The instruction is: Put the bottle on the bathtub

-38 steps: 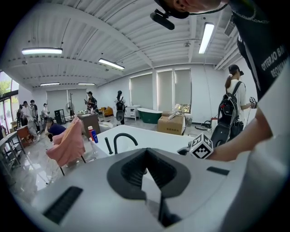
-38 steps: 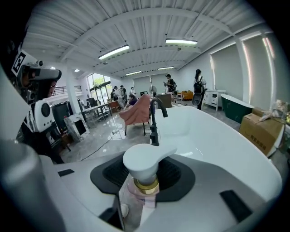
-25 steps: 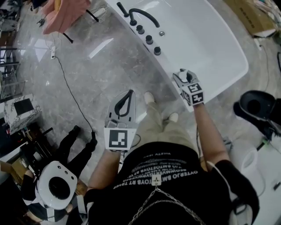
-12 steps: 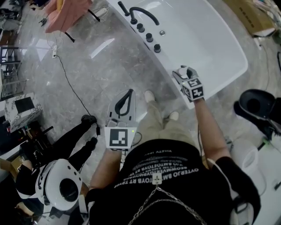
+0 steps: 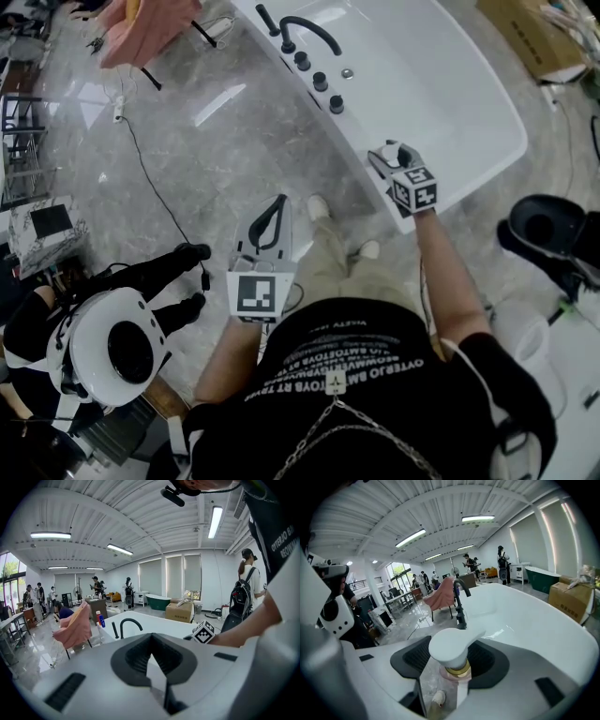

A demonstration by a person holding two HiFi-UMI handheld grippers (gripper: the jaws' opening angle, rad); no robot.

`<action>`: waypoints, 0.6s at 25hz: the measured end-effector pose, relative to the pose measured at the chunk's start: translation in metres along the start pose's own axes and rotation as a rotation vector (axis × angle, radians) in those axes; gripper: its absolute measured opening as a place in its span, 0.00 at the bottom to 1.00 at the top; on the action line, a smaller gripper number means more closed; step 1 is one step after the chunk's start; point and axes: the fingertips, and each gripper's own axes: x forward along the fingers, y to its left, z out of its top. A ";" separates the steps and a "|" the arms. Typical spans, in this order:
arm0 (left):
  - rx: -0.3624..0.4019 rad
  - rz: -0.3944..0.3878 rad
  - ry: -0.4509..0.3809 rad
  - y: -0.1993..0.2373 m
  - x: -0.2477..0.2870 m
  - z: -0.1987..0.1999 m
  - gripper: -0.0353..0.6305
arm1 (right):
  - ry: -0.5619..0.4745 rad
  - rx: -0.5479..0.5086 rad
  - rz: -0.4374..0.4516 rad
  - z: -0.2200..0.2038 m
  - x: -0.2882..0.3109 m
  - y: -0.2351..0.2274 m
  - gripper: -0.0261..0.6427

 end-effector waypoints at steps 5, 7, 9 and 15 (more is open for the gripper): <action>0.024 -0.002 0.009 -0.007 -0.012 -0.002 0.06 | 0.022 -0.155 -0.056 -0.005 -0.006 0.000 0.36; 0.021 -0.004 0.006 -0.005 -0.011 0.002 0.06 | 0.006 -0.079 -0.034 -0.003 -0.006 -0.002 0.36; 0.013 -0.006 0.001 -0.003 -0.008 0.003 0.06 | -0.012 0.011 -0.010 0.000 -0.006 -0.004 0.36; 0.002 0.009 0.012 0.003 -0.006 -0.001 0.06 | 0.094 -0.184 -0.082 -0.002 -0.004 0.003 0.36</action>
